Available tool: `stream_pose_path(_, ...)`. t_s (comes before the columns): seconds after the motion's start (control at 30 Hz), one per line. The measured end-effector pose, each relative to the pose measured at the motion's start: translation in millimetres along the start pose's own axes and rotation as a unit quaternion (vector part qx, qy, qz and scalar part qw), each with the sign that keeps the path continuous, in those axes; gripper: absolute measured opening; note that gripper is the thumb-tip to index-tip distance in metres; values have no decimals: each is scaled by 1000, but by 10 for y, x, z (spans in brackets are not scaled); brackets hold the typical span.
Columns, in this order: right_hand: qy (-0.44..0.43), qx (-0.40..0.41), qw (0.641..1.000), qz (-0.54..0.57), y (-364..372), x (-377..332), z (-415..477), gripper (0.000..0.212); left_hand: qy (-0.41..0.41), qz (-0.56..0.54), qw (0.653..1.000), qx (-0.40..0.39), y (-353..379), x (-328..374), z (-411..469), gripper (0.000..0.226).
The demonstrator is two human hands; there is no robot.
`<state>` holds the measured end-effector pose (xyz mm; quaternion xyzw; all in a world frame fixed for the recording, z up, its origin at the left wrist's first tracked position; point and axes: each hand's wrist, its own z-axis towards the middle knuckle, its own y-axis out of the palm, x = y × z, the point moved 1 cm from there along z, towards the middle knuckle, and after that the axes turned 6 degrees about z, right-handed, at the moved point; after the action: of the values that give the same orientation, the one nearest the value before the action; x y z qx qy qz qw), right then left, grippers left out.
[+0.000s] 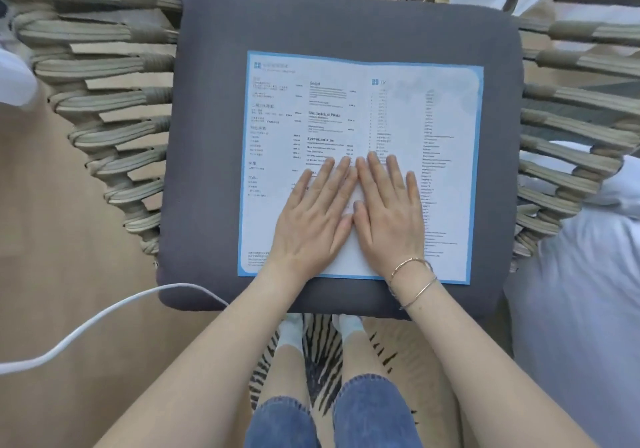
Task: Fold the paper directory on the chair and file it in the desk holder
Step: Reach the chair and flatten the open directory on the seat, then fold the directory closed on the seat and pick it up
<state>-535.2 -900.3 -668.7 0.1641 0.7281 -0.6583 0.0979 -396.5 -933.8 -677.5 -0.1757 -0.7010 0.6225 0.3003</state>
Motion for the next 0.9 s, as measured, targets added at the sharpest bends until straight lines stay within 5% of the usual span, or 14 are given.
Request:
stream_pose_path(0.53, 52, 53, 997, -32, -195, 754, -221, 54, -83, 47, 995, -16, -64, -585, -271, 60)
stream_pose_path(0.9, 71, -22, 997, -1, -446, 646, -208, 57, -95, 6, 992, -78, -457, -502, -195, 58)
